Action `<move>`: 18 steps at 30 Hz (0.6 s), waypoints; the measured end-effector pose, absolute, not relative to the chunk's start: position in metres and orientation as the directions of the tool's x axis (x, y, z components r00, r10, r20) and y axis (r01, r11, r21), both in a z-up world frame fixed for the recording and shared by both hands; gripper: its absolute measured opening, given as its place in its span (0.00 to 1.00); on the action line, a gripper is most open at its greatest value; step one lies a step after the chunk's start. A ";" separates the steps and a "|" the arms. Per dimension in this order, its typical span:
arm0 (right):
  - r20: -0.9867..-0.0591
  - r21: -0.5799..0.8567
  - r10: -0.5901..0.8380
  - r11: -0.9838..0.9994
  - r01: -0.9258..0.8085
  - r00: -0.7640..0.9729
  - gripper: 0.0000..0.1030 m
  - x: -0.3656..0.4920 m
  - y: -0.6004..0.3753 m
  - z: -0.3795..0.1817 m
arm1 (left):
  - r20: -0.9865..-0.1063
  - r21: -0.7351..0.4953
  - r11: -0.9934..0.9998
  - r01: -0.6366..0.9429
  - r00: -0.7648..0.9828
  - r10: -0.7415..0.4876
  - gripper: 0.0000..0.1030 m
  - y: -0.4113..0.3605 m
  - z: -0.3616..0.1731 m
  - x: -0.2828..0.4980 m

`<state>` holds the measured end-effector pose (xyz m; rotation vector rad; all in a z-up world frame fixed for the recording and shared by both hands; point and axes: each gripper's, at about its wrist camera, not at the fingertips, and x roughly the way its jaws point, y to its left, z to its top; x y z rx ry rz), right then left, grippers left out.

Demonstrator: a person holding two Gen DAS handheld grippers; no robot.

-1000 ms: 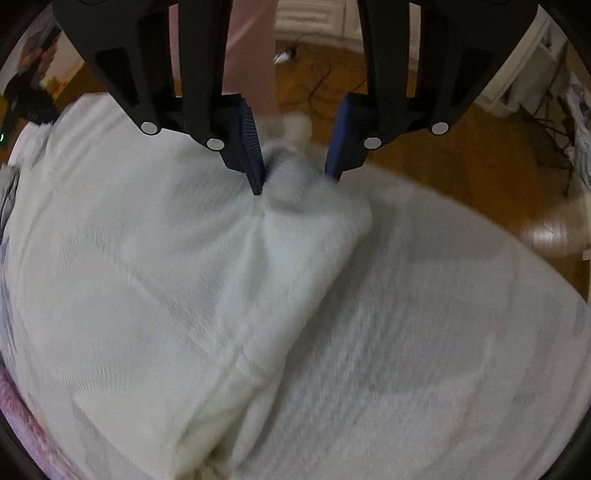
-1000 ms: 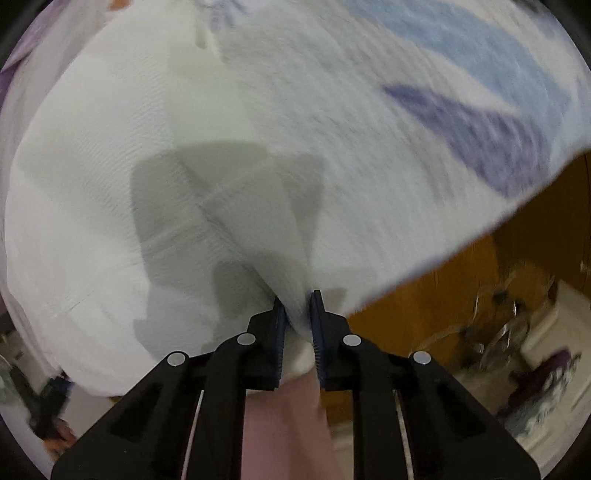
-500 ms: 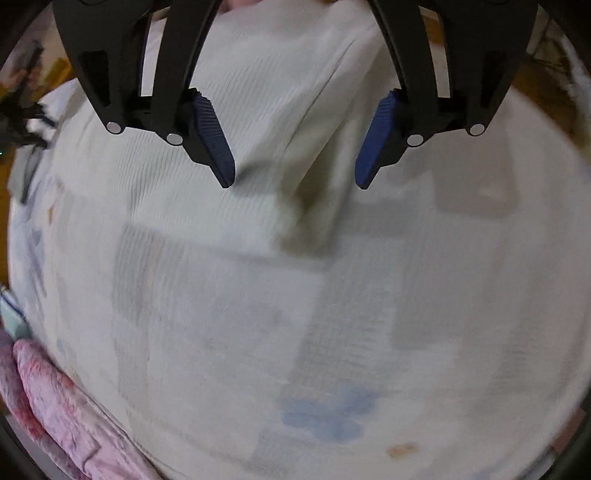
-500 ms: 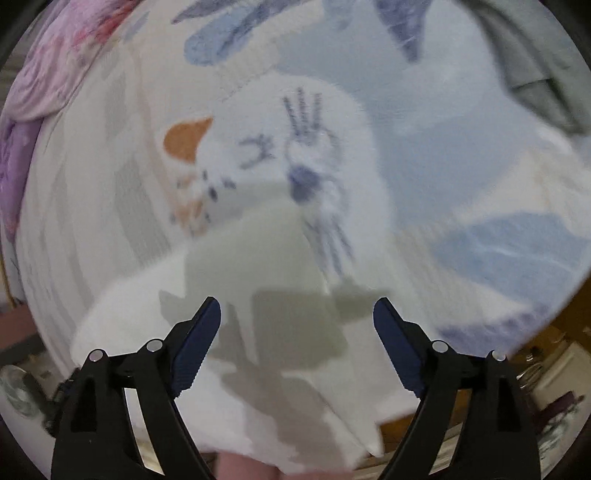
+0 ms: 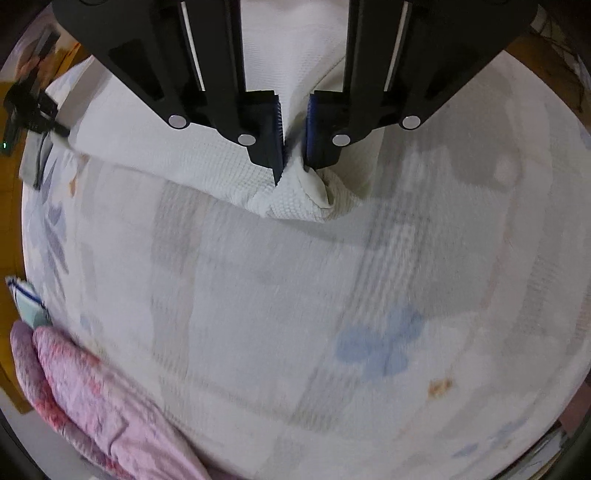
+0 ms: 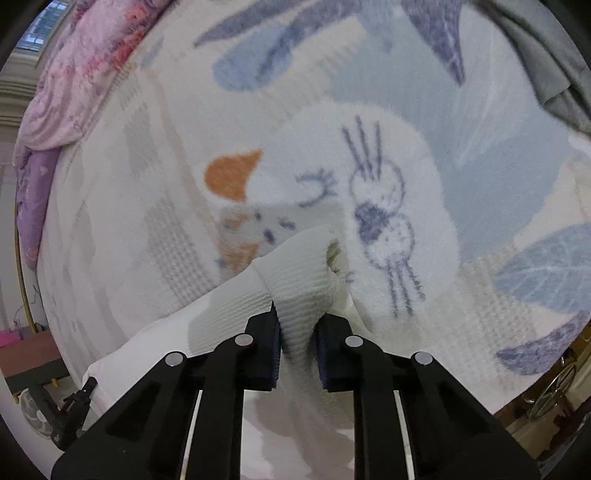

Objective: Fold large clothes
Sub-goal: 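Lower the folded hem onto the jacket and open both tools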

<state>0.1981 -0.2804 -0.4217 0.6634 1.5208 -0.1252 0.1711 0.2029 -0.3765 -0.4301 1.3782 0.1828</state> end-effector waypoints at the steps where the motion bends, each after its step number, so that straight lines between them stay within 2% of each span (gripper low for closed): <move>1: -0.942 0.327 0.323 0.820 0.469 0.094 0.13 0.202 -0.285 -0.415 | -0.975 -0.168 0.917 -0.362 0.199 -0.100 0.10 0.197 -0.371 0.178; 13: -0.916 0.397 0.339 0.840 0.371 0.214 0.12 0.261 -0.303 -0.343 | -0.959 -0.140 0.930 -0.341 0.281 -0.041 0.10 0.226 -0.295 0.204; 18: -0.922 0.371 0.302 0.867 0.332 0.242 0.12 0.311 -0.298 -0.320 | -0.951 -0.135 0.944 -0.301 0.308 -0.038 0.10 0.221 -0.272 0.249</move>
